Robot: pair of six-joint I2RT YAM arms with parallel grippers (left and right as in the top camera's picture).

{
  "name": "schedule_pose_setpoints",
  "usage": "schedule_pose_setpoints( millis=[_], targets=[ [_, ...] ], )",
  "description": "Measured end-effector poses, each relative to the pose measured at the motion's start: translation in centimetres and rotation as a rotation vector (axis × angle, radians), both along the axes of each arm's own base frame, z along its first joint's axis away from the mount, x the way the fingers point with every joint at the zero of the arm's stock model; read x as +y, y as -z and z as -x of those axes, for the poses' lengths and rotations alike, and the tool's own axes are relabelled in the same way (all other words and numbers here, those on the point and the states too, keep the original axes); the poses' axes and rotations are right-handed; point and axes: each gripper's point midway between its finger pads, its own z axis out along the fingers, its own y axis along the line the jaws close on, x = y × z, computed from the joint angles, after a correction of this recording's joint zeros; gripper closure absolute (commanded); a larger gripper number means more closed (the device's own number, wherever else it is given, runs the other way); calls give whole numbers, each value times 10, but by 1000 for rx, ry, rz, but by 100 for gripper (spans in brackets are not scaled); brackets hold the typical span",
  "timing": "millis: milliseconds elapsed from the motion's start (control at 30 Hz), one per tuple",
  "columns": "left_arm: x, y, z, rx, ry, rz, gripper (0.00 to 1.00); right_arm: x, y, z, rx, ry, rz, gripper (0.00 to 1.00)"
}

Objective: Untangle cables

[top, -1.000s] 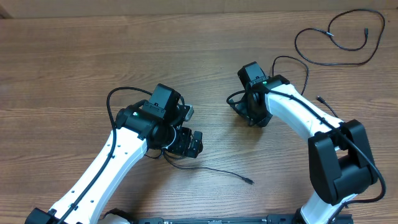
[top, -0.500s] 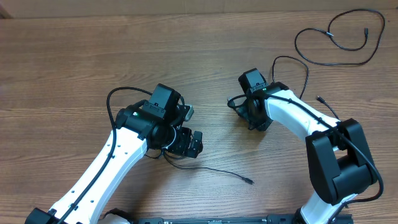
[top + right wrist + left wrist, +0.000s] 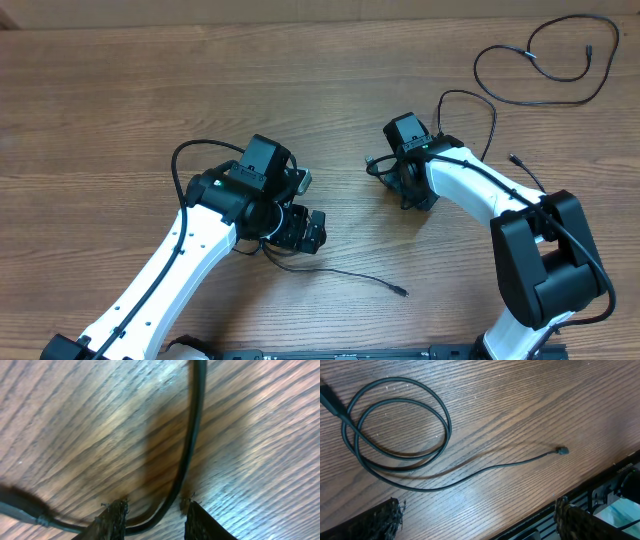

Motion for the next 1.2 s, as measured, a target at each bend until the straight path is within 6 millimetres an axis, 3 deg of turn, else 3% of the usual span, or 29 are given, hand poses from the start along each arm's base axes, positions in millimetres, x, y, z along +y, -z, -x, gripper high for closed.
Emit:
schedule_pose_setpoints(
  millis=[233, 367, 500, 633, 800, 900, 1200],
  targets=[
    [0, 0, 0, 0, 0, 0, 0, -6, 1, 5, 15, 3, 28, 68],
    [0, 0, 0, 0, 0, 0, 1, -7, 1, 6, 21, 3, 35, 85],
    [0, 0, 0, 0, 0, 0, 1, -7, 1, 6, 20, 6, 36, 96],
    [0, 0, 0, 0, 0, 0, 1, -9, 2, 8, 30, -3, 41, 96],
    [0, 0, 0, 0, 0, 0, 0, -22, 1, 28, 123, -1, 78, 96],
    [0, 0, 0, 0, 0, 0, 0, -35, -12, 28, 166, 8, 92, 96],
    [0, 0, 0, -1, -1, -2, 0, -52, -87, -15, 124, -202, 104, 96]
  ],
)
